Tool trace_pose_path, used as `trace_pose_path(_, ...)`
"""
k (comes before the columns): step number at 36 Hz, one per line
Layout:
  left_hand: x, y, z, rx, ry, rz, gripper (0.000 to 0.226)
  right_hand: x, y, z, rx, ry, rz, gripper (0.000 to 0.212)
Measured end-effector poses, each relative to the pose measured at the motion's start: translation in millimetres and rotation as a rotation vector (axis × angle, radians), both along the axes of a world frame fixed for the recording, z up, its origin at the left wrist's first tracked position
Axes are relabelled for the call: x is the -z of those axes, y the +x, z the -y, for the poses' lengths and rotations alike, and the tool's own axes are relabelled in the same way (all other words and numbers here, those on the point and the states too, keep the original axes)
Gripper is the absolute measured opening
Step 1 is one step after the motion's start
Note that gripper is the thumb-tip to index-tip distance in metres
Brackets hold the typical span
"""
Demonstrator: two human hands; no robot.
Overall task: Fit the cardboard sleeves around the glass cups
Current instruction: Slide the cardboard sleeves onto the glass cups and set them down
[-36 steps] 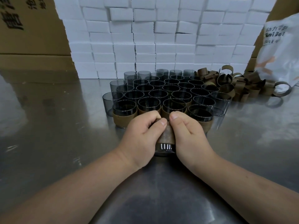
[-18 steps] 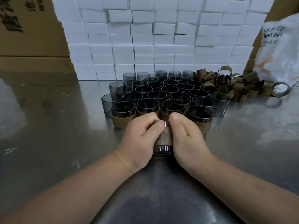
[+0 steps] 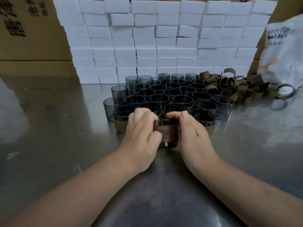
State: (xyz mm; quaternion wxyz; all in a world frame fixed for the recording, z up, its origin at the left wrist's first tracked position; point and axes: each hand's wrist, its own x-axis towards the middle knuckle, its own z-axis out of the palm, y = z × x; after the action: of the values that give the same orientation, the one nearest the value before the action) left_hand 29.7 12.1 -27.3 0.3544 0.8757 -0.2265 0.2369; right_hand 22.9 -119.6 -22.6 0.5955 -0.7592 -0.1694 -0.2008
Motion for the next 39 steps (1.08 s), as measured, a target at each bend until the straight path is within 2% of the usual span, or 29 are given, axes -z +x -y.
trace_pose_path(10,1,3,1,-0.069,0.121,-0.076,0.023,1,2,1,0.026,0.005,-0.005,0.033)
trace_pose_path(14,5,6,0,-0.077,0.154,-0.053,0.015,1,3,1,0.014,-0.004,-0.015,0.03)
trace_pose_path(18,7,5,0,-0.101,0.164,-0.011,0.04,1,3,2,0.012,0.004,-0.011,0.028)
trace_pose_path(22,1,6,0,-0.285,0.132,-0.029,0.057,1,3,2,0.028,-0.008,0.005,0.025)
trace_pose_path(27,-5,5,0,-0.404,0.157,-0.064,0.046,1,3,3,0.061,-0.042,0.03,0.022)
trace_pose_path(35,2,3,-1,-0.243,0.118,-0.154,0.042,2,5,5,0.116,-0.035,0.033,0.021)
trace_pose_path(39,4,5,-3,-0.233,0.078,-0.191,0.042,-2,2,6,0.139,-0.02,0.052,0.02)
